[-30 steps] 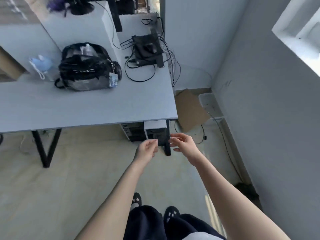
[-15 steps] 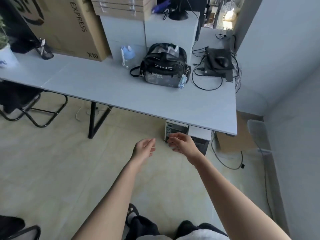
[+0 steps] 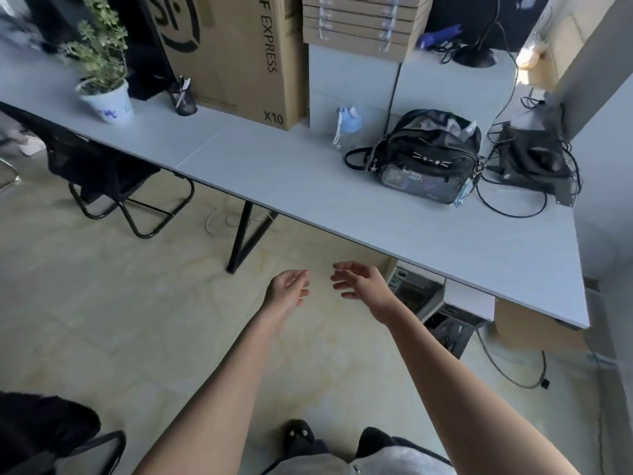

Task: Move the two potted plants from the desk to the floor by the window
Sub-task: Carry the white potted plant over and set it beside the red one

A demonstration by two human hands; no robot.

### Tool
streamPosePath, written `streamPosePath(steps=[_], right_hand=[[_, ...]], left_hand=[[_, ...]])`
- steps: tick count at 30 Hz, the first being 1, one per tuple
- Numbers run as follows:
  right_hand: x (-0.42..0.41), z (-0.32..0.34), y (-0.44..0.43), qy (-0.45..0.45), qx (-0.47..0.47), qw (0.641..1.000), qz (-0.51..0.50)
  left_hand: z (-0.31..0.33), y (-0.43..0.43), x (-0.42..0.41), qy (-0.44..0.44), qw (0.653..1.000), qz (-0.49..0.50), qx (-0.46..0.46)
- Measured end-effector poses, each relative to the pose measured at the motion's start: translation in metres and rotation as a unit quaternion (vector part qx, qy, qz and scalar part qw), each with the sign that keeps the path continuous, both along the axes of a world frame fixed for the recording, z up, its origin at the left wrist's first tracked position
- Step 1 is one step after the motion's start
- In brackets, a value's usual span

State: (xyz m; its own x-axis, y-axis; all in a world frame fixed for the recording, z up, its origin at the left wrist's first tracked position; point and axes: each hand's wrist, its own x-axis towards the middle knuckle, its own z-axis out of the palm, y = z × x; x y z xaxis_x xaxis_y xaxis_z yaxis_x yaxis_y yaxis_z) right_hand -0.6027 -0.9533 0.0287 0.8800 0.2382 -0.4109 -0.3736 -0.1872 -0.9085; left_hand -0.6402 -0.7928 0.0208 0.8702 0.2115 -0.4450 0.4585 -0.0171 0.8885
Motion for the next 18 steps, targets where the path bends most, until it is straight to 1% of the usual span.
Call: streamPosePath(steps=[10, 18], right_hand=[[0.055, -0.006, 0.092, 0.000, 0.007, 0.998, 0.062], [0.145, -0.007, 0.182, -0.009, 0.003, 0.991, 0.135]], left_hand=[[-0.002, 0.090, 0.038, 0.009, 0.997, 0.077, 0.000], [-0.002, 0.170, 0.111, 0.007, 0.991, 0.136, 0.004]])
